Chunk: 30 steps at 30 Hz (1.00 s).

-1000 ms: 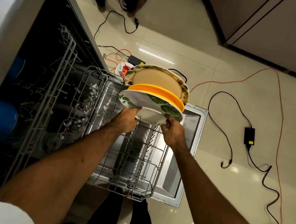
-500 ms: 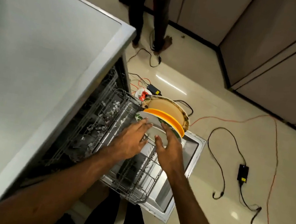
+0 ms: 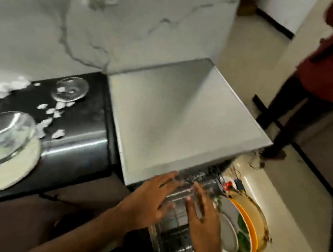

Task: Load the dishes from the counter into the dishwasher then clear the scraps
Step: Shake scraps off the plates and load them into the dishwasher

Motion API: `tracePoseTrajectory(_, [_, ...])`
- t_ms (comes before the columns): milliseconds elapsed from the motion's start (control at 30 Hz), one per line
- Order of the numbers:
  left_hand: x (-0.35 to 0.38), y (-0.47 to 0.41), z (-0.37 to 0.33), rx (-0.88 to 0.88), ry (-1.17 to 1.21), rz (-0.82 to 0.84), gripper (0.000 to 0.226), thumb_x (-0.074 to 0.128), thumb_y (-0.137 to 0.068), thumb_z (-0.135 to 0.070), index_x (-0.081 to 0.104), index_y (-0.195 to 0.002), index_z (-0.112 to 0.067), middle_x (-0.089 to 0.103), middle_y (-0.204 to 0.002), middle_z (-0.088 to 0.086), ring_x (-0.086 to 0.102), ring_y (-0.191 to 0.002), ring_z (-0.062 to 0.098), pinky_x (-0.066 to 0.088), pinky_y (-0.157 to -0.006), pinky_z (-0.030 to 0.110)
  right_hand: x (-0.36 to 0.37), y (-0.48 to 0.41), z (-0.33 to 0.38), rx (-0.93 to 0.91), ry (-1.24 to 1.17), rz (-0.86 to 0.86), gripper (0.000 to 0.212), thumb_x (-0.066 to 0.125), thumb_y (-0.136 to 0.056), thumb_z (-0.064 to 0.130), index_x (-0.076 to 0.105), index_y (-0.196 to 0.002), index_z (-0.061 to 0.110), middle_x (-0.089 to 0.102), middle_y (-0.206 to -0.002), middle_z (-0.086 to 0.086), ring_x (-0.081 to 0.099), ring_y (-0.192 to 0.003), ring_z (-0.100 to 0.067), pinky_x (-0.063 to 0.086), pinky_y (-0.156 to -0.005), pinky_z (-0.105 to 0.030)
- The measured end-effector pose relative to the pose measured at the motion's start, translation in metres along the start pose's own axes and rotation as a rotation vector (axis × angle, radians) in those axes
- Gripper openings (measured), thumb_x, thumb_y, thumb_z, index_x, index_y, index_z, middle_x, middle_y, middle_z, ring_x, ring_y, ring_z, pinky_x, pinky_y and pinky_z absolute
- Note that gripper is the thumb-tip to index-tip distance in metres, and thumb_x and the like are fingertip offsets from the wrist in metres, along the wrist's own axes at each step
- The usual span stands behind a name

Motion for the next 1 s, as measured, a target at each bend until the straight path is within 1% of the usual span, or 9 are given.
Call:
tracePoseTrajectory(100, [-0.040, 0.053, 0.020, -0.154, 0.021, -0.146, 0.057, 0.061, -0.096, -0.042, 0.043, -0.150, -0.032, 0.023, -0.165, -0.012, 0.027, -0.148, 0.005, 0.024, -0.120, 0.019, 0.033, 0.004, 0.022, -0.039, 0.001, 0.162, 0.051, 0.057, -0.097, 0.054, 0.049, -0.147, 0.048, 0.052, -0.145, 0.032, 0.050, -0.134, 0.005, 0.041, -0.115, -0.031])
tracePoseTrajectory(167, [-0.060, 0.094, 0.036, -0.284, 0.040, -0.230, 0.055, 0.061, -0.097, -0.043, 0.044, -0.148, -0.034, 0.021, -0.164, -0.016, 0.027, -0.148, 0.002, 0.022, -0.118, 0.014, 0.056, 0.006, 0.033, -0.057, 0.002, 0.258, 0.047, 0.062, -0.098, 0.046, 0.053, -0.143, 0.047, 0.058, -0.141, 0.030, 0.053, -0.131, 0.009, 0.044, -0.117, -0.034])
tracePoseTrajectory(267, [-0.076, 0.150, 0.058, -0.401, 0.055, -0.317, 0.053, 0.061, -0.097, -0.044, 0.044, -0.147, -0.037, 0.016, -0.164, -0.019, 0.024, -0.149, 0.002, 0.029, -0.120, 0.024, 0.084, 0.007, 0.043, -0.056, 0.023, 0.355, 0.045, 0.069, -0.098, 0.034, 0.059, -0.140, 0.042, 0.066, -0.131, 0.030, 0.059, -0.125, 0.009, 0.045, -0.117, -0.039])
tracePoseTrajectory(367, [-0.086, 0.207, 0.084, -0.515, 0.083, -0.362, 0.052, 0.059, -0.097, -0.049, 0.041, -0.146, -0.045, 0.009, -0.163, -0.027, 0.022, -0.148, -0.001, 0.033, -0.118, 0.026, 0.116, 0.013, 0.063, -0.080, 0.038, 0.389, 0.044, 0.072, -0.096, 0.025, 0.062, -0.137, 0.038, 0.071, -0.123, 0.029, 0.063, -0.120, 0.008, 0.047, -0.115, -0.039])
tracePoseTrajectory(467, [-0.094, 0.253, 0.104, -0.585, 0.114, -0.394, 0.051, 0.058, -0.096, -0.052, 0.043, -0.144, -0.046, 0.010, -0.161, -0.030, 0.025, -0.147, -0.003, 0.033, -0.117, 0.021, 0.147, 0.021, 0.082, -0.109, 0.049, 0.425, 0.043, 0.071, -0.097, 0.021, 0.063, -0.136, 0.038, 0.072, -0.120, 0.028, 0.065, -0.115, 0.009, 0.048, -0.112, -0.032])
tracePoseTrajectory(533, [-0.101, 0.281, 0.117, -0.622, 0.150, -0.389, 0.051, 0.058, -0.095, -0.054, 0.043, -0.144, -0.048, 0.012, -0.161, -0.030, 0.027, -0.146, -0.004, 0.035, -0.117, 0.024, 0.173, 0.031, 0.093, -0.139, 0.043, 0.446, 0.041, 0.070, -0.097, 0.019, 0.064, -0.134, 0.037, 0.073, -0.119, 0.027, 0.066, -0.115, 0.007, 0.049, -0.108, -0.026])
tracePoseTrajectory(667, [-0.116, 0.327, 0.148, -0.671, 0.244, -0.423, 0.050, 0.058, -0.094, -0.057, 0.044, -0.141, -0.051, 0.026, -0.155, -0.033, 0.034, -0.141, -0.003, 0.040, -0.115, 0.030, 0.228, 0.058, 0.109, -0.154, 0.003, 0.465, 0.038, 0.070, -0.096, 0.012, 0.067, -0.129, 0.031, 0.076, -0.113, 0.021, 0.068, -0.113, 0.005, 0.049, -0.095, -0.007])
tracePoseTrajectory(833, [-0.139, 0.359, 0.178, -0.727, 0.468, -0.555, 0.045, 0.070, -0.093, -0.038, 0.056, -0.136, -0.039, 0.055, -0.135, -0.024, 0.052, -0.125, -0.008, 0.049, -0.104, 0.022, 0.295, 0.082, 0.114, -0.112, 0.001, 0.529, 0.035, 0.068, -0.098, 0.014, 0.066, -0.130, 0.028, 0.077, -0.114, 0.019, 0.069, -0.114, 0.000, 0.052, -0.101, -0.016])
tracePoseTrajectory(1000, [-0.160, 0.371, 0.212, -0.847, 0.590, -0.580, 0.045, 0.073, -0.090, -0.039, 0.060, -0.133, -0.038, 0.067, -0.118, -0.017, 0.058, -0.107, -0.015, 0.045, -0.084, 0.001, 0.341, 0.087, 0.136, -0.099, 0.012, 0.565, 0.034, 0.067, -0.101, 0.018, 0.065, -0.130, 0.035, 0.076, -0.116, 0.020, 0.067, -0.112, 0.006, 0.050, -0.095, -0.008])
Point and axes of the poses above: each hand's wrist, its own y-axis away from the middle knuckle, its own x-axis out of the palm, z = x × y, the point moved 1 cm from there along -y, towards the middle knuckle
